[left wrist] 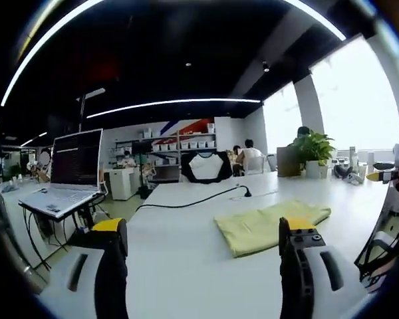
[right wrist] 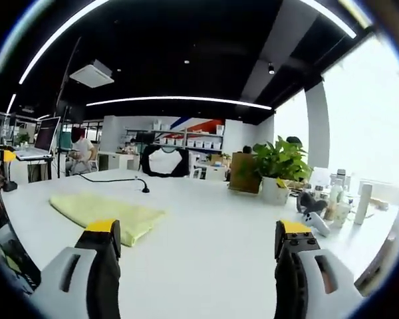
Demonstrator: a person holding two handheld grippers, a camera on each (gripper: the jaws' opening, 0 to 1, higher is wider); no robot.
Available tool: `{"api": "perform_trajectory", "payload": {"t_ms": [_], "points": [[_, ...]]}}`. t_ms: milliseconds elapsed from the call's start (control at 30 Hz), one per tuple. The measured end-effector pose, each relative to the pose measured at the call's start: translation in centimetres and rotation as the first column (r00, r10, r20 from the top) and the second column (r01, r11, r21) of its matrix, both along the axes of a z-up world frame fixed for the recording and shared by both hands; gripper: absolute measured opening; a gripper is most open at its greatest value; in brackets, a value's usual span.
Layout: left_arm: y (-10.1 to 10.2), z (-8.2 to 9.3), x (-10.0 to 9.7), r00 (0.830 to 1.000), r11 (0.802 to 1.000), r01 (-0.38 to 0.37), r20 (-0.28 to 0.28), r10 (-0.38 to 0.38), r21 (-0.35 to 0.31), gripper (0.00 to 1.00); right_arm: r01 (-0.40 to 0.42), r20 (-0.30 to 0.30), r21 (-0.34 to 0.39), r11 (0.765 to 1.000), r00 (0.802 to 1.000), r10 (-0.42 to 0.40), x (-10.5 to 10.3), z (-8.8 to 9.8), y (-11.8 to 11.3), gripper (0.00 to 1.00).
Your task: Fold the garment on the visible template until the final outline fits inside the template.
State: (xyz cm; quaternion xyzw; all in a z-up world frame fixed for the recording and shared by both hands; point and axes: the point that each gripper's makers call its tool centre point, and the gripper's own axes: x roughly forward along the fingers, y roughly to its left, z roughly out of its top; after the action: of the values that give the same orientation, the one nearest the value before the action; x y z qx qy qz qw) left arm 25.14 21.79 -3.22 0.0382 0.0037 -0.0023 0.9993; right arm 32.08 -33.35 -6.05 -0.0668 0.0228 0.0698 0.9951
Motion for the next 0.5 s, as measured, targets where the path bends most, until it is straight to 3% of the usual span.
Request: {"api": "perform_trajectory", "payload": {"t_ms": [267,500], "points": [[-0.9,0.1,0.3,0.999,0.999,0.050,0.008,-0.050,-0.021,1.00,-0.025,0.038,-0.026,0.999,0.999,0.026,0.1,0.8,1.2,0.99],[-0.4,0.1,1.0,0.999,0.998,0.047,0.011,-0.047,-0.030,1.00,-0.063,0.004,-0.024,0.998,0.998,0.064,0.8,0.1,2.5,0.99]]}}
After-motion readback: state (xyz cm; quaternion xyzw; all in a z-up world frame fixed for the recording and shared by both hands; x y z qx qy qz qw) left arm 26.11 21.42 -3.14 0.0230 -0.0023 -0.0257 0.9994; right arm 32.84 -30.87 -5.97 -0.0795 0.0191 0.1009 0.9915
